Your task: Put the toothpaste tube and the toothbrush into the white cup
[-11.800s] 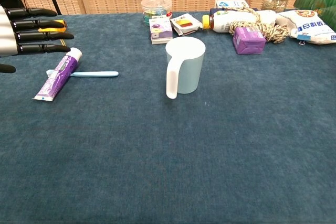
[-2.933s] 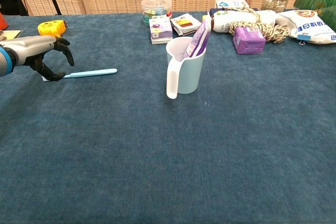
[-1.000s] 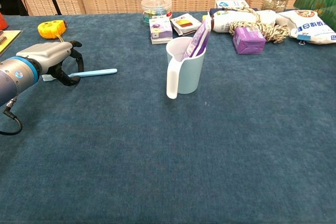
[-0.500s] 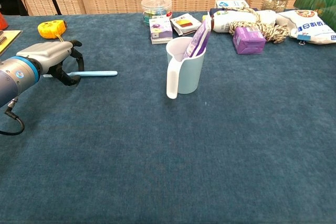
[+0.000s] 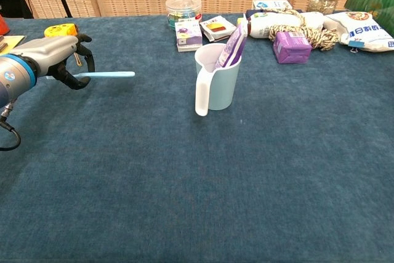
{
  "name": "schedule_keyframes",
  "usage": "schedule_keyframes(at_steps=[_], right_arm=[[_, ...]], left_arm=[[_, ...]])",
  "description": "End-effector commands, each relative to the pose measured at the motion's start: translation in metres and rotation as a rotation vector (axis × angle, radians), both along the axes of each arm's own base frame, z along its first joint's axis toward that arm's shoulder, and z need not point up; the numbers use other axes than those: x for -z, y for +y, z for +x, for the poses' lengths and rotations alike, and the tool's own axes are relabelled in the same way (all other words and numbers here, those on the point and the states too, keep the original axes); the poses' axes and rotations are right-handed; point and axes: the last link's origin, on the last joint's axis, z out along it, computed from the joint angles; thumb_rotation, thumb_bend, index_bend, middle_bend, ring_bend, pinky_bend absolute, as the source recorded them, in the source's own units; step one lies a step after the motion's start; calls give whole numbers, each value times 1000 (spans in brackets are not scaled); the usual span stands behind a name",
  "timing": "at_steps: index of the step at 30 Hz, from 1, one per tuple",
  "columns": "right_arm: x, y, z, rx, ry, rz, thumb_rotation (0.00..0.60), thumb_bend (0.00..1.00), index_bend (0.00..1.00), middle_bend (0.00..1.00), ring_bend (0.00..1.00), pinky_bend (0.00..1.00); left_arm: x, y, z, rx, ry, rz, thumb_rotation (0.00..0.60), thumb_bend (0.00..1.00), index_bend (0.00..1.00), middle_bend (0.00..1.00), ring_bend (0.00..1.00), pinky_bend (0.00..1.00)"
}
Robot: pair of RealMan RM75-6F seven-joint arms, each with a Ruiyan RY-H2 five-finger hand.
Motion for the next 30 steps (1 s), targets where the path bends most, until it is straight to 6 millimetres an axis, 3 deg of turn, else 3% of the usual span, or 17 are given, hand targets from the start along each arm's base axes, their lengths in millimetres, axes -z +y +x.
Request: schedule_keyframes(at_steps=[1, 15, 21, 30], right_arm=[[0, 0, 0, 1, 0, 0, 600, 0, 0, 0, 0, 0], [0, 1, 1, -4, -3, 2, 600, 0, 0, 0, 0, 0], [0, 1, 1, -4, -5, 1, 600, 0, 0, 0, 0, 0], [-3, 0, 0, 2, -12, -3, 600, 0, 0, 0, 0, 0]], left_arm=[[-9, -1, 3, 30, -6, 24, 600, 442, 564, 0, 0, 0], [-43, -9, 33, 318, 144, 200, 600, 443, 564, 0, 0, 0], [-48, -11, 58, 466, 220, 272, 600, 443, 564, 0, 0, 0], [-50, -14, 110, 820, 421, 393, 600, 442, 564, 0, 0, 0]])
